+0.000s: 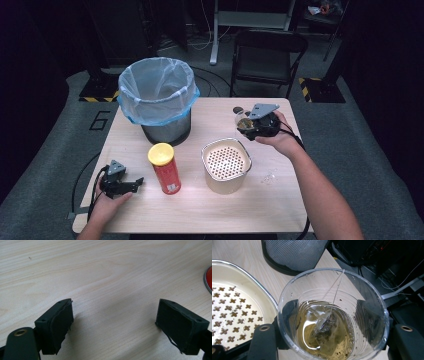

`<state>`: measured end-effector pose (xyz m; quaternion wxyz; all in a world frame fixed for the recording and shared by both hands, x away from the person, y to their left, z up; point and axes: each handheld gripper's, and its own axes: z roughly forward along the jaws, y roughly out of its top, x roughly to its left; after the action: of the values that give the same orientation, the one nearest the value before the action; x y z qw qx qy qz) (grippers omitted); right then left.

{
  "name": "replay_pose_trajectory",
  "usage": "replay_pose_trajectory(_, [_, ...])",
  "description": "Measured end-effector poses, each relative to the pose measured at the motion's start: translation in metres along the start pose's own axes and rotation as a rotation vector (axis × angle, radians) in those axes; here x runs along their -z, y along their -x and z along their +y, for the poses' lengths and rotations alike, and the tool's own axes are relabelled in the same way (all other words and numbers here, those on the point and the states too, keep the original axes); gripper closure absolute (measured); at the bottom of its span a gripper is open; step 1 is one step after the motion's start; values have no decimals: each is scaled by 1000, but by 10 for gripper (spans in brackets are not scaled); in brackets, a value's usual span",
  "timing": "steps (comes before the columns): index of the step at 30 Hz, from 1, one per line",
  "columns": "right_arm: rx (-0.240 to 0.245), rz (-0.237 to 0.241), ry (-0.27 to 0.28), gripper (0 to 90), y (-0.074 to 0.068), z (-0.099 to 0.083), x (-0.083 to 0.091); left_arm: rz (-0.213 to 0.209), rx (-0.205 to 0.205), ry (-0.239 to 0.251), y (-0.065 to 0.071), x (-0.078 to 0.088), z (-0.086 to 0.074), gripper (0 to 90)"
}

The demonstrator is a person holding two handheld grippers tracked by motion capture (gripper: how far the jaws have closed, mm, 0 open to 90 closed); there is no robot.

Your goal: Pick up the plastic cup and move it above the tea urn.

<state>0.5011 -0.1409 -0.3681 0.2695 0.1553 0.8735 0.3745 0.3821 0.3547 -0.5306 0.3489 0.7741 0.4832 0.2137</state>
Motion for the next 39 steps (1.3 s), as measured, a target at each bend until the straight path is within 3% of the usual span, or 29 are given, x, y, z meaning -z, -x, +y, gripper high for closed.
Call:
replay_pose_trajectory(23, [214, -48, 38, 375, -23, 7, -4, 0, 0, -1, 0, 0, 0, 137])
replay_pose_trajectory(26, [207, -52, 53, 377, -25, 7, -4, 0, 0, 0, 0, 0, 0, 137])
replay_pose_trajectory(34, [254, -71, 56, 382, -29, 7, -1, 0, 0, 0, 0, 0, 0, 137])
replay_pose_trajectory(38, [297, -89, 55, 383, -33, 7, 1, 0, -1, 0, 0, 0, 0, 137])
replay_pose_trajectory(39, [336, -114, 49, 385, -38, 6, 1, -1, 2, -1, 0, 0, 0, 137])
